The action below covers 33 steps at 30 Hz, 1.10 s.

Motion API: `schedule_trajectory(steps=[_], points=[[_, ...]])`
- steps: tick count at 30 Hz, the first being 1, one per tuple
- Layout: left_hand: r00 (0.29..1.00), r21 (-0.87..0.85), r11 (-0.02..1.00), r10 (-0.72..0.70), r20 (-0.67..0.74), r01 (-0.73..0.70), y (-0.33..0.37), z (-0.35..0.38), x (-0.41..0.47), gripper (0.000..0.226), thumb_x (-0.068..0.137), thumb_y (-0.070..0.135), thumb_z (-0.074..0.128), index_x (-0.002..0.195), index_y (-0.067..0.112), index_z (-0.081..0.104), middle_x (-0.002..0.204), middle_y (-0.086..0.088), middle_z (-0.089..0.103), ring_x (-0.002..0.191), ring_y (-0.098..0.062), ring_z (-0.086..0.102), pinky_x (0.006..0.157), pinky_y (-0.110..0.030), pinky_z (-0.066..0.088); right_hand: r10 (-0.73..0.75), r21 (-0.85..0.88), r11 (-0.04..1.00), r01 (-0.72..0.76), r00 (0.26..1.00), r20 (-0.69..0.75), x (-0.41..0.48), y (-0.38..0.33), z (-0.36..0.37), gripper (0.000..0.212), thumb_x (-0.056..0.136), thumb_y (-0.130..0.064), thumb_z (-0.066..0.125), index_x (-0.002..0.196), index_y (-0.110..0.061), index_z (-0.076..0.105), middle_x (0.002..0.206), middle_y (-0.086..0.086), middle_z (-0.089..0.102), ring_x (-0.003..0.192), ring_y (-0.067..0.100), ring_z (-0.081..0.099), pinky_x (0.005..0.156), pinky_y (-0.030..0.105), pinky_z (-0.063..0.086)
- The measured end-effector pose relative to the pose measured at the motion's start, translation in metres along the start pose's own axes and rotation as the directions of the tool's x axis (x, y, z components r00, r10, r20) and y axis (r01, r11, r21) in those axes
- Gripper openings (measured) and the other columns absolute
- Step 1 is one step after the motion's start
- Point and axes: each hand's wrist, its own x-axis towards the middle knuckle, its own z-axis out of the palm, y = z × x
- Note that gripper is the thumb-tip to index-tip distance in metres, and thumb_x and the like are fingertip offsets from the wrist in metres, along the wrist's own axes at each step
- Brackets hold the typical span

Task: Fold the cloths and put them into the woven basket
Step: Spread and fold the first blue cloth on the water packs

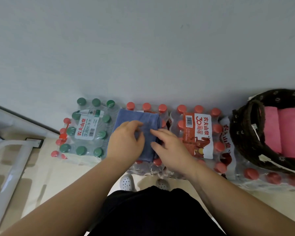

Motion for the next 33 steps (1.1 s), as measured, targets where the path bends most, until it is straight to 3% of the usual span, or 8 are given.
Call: schedule_trajectory(steps=[3,7,9,12,15,19,27,33], points=[[0.987,0.273,0.954,0.15,-0.06,-0.128,-0.013,0.001,0.003,0.045,0.082,0.038,0.06,0.12,0.013,0.066,0.116,-0.009,0.064,0.103,-0.034,0.059,0.088,-0.047,0.051,0.007,0.027,1.0,-0.006,1.0,-0.03,0.0,0.0,-0.005,0.046,0.099,-0.031,0.057,0.143,-0.021,0.051,0.144,-0.008,0.047,0.133,0.008,0.042,0.113,0.027,0.033],[0.945,0.429,0.864,0.14,0.294,-0.262,-0.012,0.018,0.008,0.082,0.089,0.067,0.033,0.156,0.021,0.024,0.165,-0.008,0.017,0.152,-0.033,0.009,0.12,-0.06,0.01,0.029,0.014,0.999,-0.029,0.999,-0.029,0.004,0.0,-0.013,0.047,0.1,-0.043,0.049,0.142,-0.022,0.049,0.142,-0.006,0.048,0.13,0.009,0.045,0.106,0.025,0.036],[0.903,0.438,0.855,0.076,0.423,-0.277,-0.012,0.033,0.005,0.09,0.087,0.073,0.02,0.159,0.023,-0.003,0.166,-0.005,-0.011,0.151,-0.029,-0.017,0.119,-0.061,-0.006,0.024,-0.051,0.998,-0.025,0.999,-0.033,0.004,-0.003,-0.014,0.05,0.099,-0.048,0.047,0.142,-0.023,0.046,0.142,-0.004,0.045,0.127,0.011,0.046,0.106,0.028,0.039],[0.903,0.476,0.846,0.016,0.43,-0.241,-0.007,0.047,0.001,0.091,0.087,0.069,0.018,0.155,0.02,-0.017,0.163,-0.008,-0.026,0.148,-0.031,-0.028,0.117,-0.062,-0.013,-0.103,-0.303,0.95,0.072,0.991,-0.087,0.002,-0.007,-0.015,0.06,0.097,-0.058,0.042,0.147,-0.024,0.038,0.149,-0.002,0.033,0.135,0.015,0.038,0.113,0.034,0.036],[0.909,0.504,0.838,-0.025,0.417,-0.208,-0.005,0.051,0.003,0.094,0.09,0.065,0.027,0.152,0.019,-0.026,0.159,-0.01,-0.033,0.145,-0.032,-0.034,0.116,-0.063,-0.012,-0.167,-0.618,0.764,0.186,0.982,0.09,0.008,-0.006,-0.017,0.079,0.094,-0.071,0.017,0.159,-0.027,0.007,0.167,-0.003,-0.002,0.153,0.02,-0.004,0.124,0.043,0.007],[0.909,0.485,0.855,-0.04,0.415,-0.183,-0.01,0.052,0.002,0.101,0.085,0.076,0.021,0.15,0.017,-0.029,0.159,-0.01,-0.033,0.145,-0.03,-0.034,0.116,-0.063,-0.012,-0.033,-0.755,0.615,0.225,0.965,0.261,0.017,0.006,-0.018,0.091,0.087,-0.082,0.001,0.156,-0.026,-0.015,0.163,-0.008,-0.023,0.146,0.019,-0.031,0.118,0.059,-0.014],[0.84,0.386,0.861,0.083,0.536,-0.331,-0.02,0.03,-0.006,0.119,0.073,0.089,0.028,0.157,0.016,-0.014,0.162,-0.008,-0.027,0.147,-0.028,-0.029,0.117,-0.066,-0.007,-0.018,-0.712,0.67,0.211,0.963,0.269,0.017,0.008,-0.021,0.092,0.084,-0.083,0.004,0.157,-0.029,-0.012,0.163,-0.012,-0.022,0.147,0.024,-0.029,0.117,0.059,-0.015],[0.967,0.308,0.937,0.096,0.237,-0.168,-0.059,0.008,-0.041,0.1,0.086,0.078,0.032,0.158,0.01,0.017,0.166,-0.01,0.011,0.153,-0.029,0.007,0.122,-0.054,0.012,-0.202,-0.75,0.575,0.327,0.945,0.258,0.041,-0.005,-0.024,0.081,0.088,-0.074,0.018,0.155,-0.04,-0.013,0.164,0.005,-0.021,0.15,0.032,-0.02,0.121,0.054,-0.008]])
